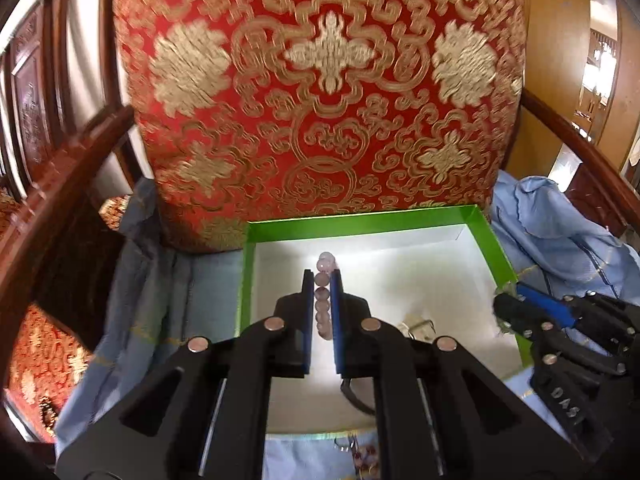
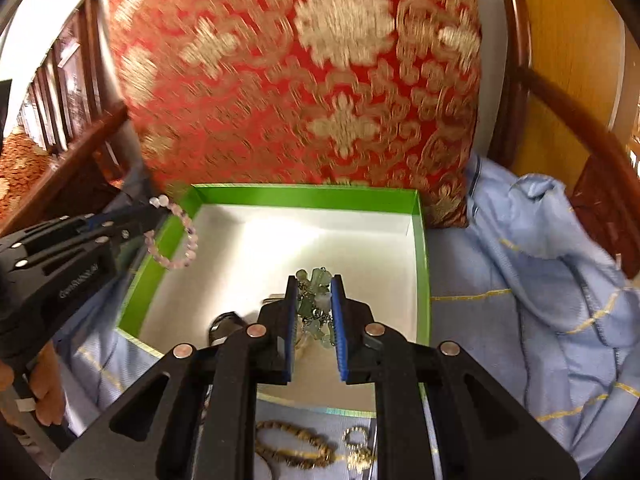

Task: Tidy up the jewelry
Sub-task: 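Lift both items over the green box and open both tools to drop them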

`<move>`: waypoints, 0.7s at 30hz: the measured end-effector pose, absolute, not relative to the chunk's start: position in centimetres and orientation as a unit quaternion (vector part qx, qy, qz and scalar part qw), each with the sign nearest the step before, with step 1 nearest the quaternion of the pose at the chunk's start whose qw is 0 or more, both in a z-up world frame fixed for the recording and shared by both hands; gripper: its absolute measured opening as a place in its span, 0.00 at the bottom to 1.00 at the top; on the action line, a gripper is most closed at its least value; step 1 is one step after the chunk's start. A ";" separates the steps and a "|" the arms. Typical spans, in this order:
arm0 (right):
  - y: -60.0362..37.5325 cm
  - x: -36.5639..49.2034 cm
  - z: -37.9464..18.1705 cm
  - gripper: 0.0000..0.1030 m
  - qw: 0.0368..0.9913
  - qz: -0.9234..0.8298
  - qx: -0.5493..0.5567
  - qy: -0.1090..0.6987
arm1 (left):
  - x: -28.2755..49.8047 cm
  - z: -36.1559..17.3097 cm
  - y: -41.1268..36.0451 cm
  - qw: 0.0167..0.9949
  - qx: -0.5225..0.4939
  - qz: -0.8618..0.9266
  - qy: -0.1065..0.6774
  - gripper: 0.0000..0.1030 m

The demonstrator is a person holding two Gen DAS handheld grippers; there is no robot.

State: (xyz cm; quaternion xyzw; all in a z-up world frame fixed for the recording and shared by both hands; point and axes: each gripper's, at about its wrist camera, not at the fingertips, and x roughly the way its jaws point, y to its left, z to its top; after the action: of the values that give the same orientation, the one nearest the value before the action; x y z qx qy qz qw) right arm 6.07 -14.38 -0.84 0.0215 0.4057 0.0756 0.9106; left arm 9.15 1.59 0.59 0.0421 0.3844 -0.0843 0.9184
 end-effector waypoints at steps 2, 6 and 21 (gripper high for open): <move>-14.3 7.1 -2.0 0.16 0.907 0.064 0.018 0.416 | 10.5 -0.7 1.6 0.910 0.035 -0.088 0.403 0.08; -14.1 8.7 -4.2 0.18 0.896 0.050 0.012 0.442 | 11.9 -3.2 1.4 0.893 0.027 -0.090 0.440 0.08; -18.7 -0.3 1.1 0.53 0.911 0.097 0.077 0.394 | 5.9 0.5 1.8 0.877 -0.010 -0.177 0.446 0.25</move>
State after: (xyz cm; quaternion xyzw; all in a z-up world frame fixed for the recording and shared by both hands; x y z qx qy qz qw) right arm -0.25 -18.72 1.11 0.0774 0.3939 0.0973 0.9107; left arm 5.91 1.80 0.48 -0.0096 0.4464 -0.1766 0.8772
